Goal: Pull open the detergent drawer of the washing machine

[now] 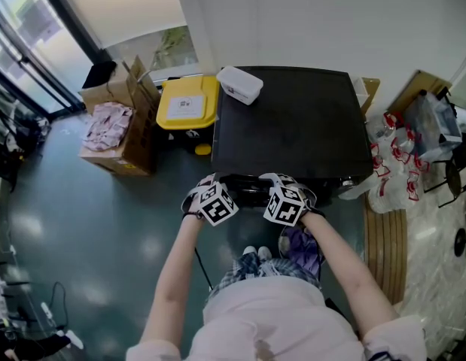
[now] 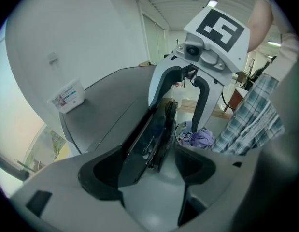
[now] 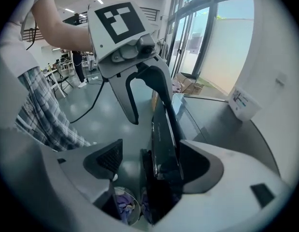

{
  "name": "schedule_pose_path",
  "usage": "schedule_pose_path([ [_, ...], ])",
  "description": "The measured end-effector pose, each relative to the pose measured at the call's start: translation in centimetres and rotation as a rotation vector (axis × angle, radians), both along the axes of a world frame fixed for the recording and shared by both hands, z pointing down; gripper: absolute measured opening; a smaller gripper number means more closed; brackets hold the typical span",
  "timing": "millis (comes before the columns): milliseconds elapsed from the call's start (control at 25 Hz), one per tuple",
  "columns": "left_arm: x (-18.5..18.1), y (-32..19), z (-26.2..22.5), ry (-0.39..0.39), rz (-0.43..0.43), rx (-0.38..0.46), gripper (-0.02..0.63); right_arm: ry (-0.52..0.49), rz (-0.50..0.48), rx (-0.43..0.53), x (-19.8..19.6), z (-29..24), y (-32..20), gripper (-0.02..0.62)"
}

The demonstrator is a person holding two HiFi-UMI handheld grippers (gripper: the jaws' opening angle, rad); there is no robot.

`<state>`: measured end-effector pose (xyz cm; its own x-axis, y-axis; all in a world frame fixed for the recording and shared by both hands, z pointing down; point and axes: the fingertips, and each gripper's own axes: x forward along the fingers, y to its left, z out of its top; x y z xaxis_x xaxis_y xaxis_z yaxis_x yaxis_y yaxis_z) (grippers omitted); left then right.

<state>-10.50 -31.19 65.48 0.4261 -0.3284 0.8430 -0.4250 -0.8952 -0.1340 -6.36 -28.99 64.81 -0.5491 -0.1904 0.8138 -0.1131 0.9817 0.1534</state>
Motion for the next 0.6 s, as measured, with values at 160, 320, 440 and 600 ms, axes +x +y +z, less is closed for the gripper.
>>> schedule_pose_path([
  [160,0.1,0.0,0.3,-0.052,0.038,-0.003,0.347,0.039,-0.018,0.019,0.3,0.5,-0.2,0.368],
  [320,0.2,-0.1,0.5,-0.099,0.078,0.003,0.347,0.047,-0.011,0.033,0.3,0.7,-0.3,0.357],
  [440,0.3,0.0,0.7,-0.118,0.092,0.007,0.347,0.066,-0.020,0.056,0.3,0.9,-0.4,0.342],
  [600,0.1,-0.2,1.1,-0.176,0.114,0.056,0.345,0.117,-0.026,0.120,0.4,1.2,-1.1,0.306],
])
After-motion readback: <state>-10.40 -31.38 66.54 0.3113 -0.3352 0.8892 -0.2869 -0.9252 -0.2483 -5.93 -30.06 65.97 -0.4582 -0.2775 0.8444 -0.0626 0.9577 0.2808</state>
